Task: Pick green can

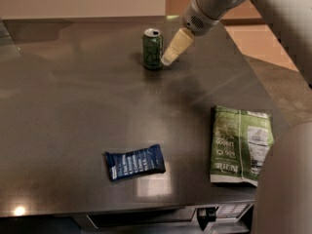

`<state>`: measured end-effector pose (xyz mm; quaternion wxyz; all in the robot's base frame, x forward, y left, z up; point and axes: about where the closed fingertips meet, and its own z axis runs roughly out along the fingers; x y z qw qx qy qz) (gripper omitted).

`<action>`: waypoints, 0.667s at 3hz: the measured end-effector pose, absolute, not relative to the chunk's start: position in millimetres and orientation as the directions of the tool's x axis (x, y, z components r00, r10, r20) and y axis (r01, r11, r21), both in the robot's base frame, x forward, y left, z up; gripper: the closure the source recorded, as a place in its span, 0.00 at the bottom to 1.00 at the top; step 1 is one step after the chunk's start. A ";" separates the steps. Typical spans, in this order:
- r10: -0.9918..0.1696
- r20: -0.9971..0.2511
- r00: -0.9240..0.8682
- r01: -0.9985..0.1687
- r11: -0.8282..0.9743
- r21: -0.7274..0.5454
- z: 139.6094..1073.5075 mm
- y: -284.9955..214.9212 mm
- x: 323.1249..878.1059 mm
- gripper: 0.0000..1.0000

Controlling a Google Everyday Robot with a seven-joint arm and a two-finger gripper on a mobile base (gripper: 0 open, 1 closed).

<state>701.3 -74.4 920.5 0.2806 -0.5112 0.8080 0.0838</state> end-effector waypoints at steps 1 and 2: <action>-0.753 -0.569 -0.332 -0.866 0.482 -0.131 911.0 -52.3 726.4 0.00; -0.725 -0.597 -0.343 -0.861 0.497 -0.108 904.5 -35.5 745.5 0.00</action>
Offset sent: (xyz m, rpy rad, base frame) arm 0.0699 0.0545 -0.0155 0.1334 0.0005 -0.0487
